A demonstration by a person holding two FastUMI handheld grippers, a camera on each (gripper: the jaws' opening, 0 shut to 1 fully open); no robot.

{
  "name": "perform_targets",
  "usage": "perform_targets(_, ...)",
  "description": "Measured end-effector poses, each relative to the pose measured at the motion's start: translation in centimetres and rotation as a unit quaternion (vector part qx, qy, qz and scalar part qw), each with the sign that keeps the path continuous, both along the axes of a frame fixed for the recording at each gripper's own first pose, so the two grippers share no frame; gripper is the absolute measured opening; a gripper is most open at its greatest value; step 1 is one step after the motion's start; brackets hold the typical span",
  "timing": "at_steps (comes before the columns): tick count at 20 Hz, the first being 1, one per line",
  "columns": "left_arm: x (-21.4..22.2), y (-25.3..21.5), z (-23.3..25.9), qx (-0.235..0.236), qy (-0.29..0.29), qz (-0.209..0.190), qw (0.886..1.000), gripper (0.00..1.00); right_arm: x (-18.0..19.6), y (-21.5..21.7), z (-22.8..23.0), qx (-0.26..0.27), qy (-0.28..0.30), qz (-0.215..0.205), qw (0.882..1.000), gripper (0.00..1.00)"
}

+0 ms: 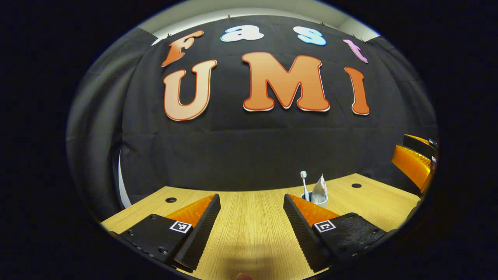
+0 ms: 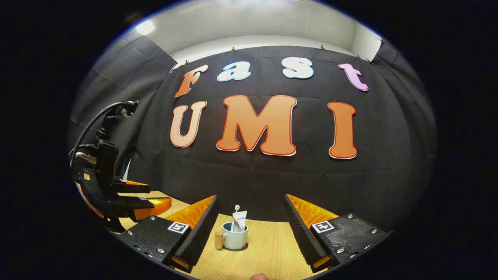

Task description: Put the toothbrush and toothpaste on the desktop into the cup, then pick up the cup and place it on the coaster on the desktop.

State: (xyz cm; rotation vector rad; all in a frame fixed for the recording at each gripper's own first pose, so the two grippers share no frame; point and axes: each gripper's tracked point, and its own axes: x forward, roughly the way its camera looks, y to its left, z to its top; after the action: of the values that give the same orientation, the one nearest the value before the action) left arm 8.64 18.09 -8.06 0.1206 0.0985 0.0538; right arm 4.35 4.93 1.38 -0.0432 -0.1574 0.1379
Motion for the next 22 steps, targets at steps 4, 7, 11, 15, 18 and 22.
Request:
perform_targets(4,-0.2,0.4,1.5,-0.024,-0.05,-0.002,0.998,0.98,1.1,1.2,-0.4,-0.012,-0.006,0.003,1.0,0.99)
perform_targets(7,-0.8,1.0,0.9,-0.033,-0.059,0.003,0.998,0.98,1.8,1.7,-0.7,-0.029,-0.017,0.005,0.999,0.99)
perform_targets(11,-1.3,2.0,0.4,-0.026,-0.055,0.014,0.998,0.98,2.8,2.1,-1.4,-0.035,-0.019,0.009,0.999,0.99)
perform_targets(15,-1.9,3.7,0.5,-0.024,-0.067,0.038,0.997,0.98,3.6,2.5,-3.2,-0.032,0.001,0.021,0.999,0.99)
perform_targets(18,-2.1,4.2,0.7,-0.024,-0.078,0.047,0.996,0.99,4.0,2.5,-4.0,-0.032,0.01,0.022,0.999,0.99)
perform_targets(22,-2.4,4.4,1.1,-0.025,-0.088,0.052,0.994,0.99,3.9,2.4,-4.2,-0.023,0.011,0.026,0.999,0.99)
